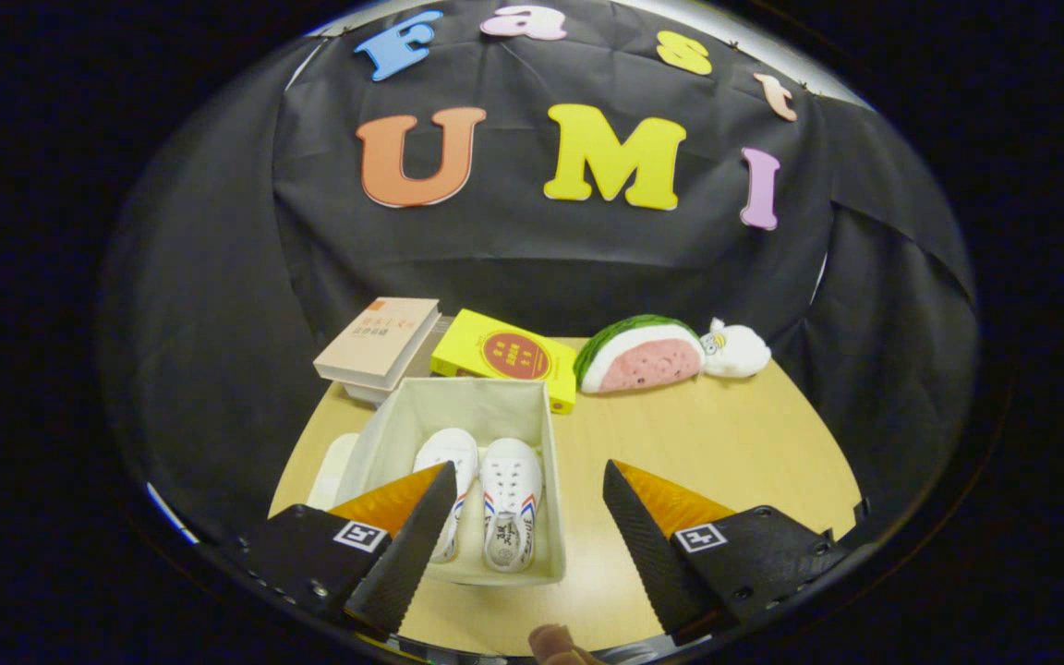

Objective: Open the storage box then place both shoes into the box .Put the left shoe in first, then the right shoe, with the right side of both shoes facing outward in a uniform manner.

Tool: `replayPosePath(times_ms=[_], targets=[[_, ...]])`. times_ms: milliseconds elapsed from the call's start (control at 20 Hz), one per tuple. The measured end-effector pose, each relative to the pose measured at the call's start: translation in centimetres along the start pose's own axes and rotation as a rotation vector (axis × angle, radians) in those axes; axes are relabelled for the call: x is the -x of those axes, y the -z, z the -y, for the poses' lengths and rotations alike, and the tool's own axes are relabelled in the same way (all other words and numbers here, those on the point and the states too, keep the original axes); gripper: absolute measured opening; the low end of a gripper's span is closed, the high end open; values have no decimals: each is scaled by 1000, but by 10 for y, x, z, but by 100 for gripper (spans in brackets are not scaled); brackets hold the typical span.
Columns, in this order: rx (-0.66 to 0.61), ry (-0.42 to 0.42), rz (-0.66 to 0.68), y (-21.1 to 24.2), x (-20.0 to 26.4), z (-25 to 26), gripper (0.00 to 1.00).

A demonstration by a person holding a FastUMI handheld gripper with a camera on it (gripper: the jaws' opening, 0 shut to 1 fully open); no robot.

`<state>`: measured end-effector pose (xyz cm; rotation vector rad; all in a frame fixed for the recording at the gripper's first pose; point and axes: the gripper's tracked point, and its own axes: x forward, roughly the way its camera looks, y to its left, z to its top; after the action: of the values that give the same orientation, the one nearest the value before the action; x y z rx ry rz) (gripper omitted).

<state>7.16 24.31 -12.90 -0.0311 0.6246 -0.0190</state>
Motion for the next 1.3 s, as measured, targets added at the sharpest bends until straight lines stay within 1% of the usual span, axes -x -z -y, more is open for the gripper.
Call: replayPosePath(times_ms=[100,150,300,400,550,700,1000,1150,1300], targets=[[23,3,64,-16,21,8,97],[27,-10,90,-22,32,8,97],[13,-12,164,-38,61,17,96],[-10,-32,227,-51,79,22,96],[13,-24,337,-71,102,44,96],[4,-19,434,-84,127,67,96],[-57,-17,492,-111,156,102,96],[-96,5,528,-134,176,119,96],[-126,38,552,-142,189,135,96]])
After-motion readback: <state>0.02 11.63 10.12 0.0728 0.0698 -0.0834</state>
